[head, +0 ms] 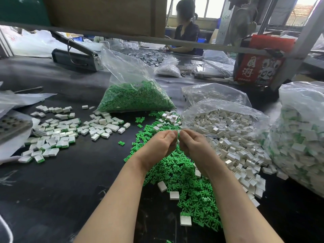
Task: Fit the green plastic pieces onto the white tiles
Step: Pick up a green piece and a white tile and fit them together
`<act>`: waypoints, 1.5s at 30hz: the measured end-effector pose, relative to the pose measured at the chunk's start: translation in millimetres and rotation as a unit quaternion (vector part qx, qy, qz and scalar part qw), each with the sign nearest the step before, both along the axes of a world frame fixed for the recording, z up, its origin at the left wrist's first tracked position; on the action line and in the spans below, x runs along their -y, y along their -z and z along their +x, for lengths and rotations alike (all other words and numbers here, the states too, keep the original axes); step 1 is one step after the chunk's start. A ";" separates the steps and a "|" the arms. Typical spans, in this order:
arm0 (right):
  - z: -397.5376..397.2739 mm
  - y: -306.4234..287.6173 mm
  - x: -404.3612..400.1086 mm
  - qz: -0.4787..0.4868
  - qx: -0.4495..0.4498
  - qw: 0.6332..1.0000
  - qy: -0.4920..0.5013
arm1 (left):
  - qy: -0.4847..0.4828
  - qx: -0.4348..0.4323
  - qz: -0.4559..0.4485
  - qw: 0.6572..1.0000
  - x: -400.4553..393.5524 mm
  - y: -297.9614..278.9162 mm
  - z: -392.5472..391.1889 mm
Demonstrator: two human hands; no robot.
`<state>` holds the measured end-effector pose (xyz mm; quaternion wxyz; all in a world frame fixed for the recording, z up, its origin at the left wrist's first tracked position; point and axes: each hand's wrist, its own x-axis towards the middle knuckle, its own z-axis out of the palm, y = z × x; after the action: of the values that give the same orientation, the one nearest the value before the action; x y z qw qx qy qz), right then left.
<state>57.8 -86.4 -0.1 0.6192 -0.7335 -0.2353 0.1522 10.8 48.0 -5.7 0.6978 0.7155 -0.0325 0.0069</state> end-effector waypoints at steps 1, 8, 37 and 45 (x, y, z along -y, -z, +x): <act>0.0 0.4 -0.1 0.001 0.002 1.000 0.001 | -0.002 0.000 -0.004 1.000 0.7 0.1 0.0; 0.6 1.4 -1.4 0.010 0.000 1.000 -0.003 | -0.012 0.005 -0.020 1.000 2.2 0.4 1.5; 7.8 -1.0 13.3 0.192 -0.231 0.952 -0.067 | -0.020 0.062 0.049 0.997 -9.9 -1.8 2.3; 8.8 -3.1 15.9 0.185 -0.250 0.948 -0.060 | -0.005 0.069 0.100 0.993 -13.7 -8.0 1.1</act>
<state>66.5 -102.2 2.9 0.7730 -0.5289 -0.1403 0.3211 11.9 61.7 2.4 0.6188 0.7796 -0.0775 0.0564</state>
